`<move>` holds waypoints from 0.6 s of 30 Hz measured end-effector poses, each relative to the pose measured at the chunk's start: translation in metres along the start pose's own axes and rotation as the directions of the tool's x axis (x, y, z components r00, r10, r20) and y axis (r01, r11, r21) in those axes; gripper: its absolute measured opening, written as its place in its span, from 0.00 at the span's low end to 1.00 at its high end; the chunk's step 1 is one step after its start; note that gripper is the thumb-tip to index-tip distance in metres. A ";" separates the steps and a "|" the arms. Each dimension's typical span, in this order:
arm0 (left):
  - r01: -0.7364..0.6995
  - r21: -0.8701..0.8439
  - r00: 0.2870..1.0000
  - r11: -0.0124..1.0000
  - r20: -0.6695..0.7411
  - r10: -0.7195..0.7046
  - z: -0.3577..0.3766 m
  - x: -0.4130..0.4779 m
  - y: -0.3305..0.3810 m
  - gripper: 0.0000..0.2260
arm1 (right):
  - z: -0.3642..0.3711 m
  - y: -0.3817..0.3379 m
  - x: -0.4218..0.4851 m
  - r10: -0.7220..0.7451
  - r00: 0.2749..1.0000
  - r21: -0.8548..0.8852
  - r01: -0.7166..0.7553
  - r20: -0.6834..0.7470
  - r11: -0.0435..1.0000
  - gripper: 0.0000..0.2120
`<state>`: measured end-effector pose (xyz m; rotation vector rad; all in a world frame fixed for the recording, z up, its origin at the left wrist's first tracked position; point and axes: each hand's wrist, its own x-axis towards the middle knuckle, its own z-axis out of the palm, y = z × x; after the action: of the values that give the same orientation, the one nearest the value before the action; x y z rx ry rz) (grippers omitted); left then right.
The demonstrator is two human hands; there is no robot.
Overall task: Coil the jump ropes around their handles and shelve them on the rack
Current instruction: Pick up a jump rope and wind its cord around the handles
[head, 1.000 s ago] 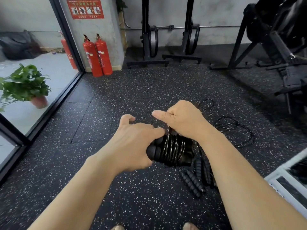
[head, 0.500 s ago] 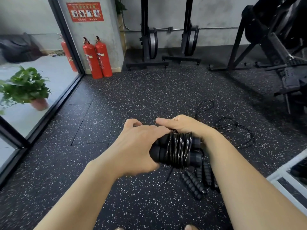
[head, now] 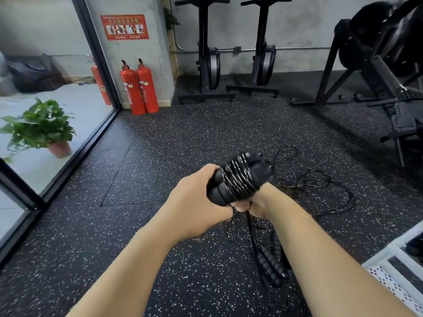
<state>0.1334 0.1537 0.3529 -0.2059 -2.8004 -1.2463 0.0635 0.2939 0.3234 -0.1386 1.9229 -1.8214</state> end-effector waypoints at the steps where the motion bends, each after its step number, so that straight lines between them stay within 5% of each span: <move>1: 0.028 -0.017 0.999 0.999 -0.035 -0.029 0.000 0.002 0.000 0.14 | 0.003 0.000 0.003 0.016 1.000 -0.030 -0.017 -0.011 0.999 0.14; 10: 0.196 -0.094 0.967 0.976 -0.146 -0.208 0.004 0.008 -0.002 0.11 | 0.021 -0.002 0.005 -0.022 0.959 -0.147 -0.021 -0.284 0.989 0.17; 18: 0.292 -0.147 0.935 0.945 -0.165 -0.315 0.002 0.008 -0.004 0.19 | 0.035 0.007 0.005 -0.078 0.949 -0.149 0.033 -0.305 0.988 0.13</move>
<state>0.1250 0.1529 0.3495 0.3370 -2.6664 -1.4121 0.0754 0.2610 0.3161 0.0516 2.2876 -1.8295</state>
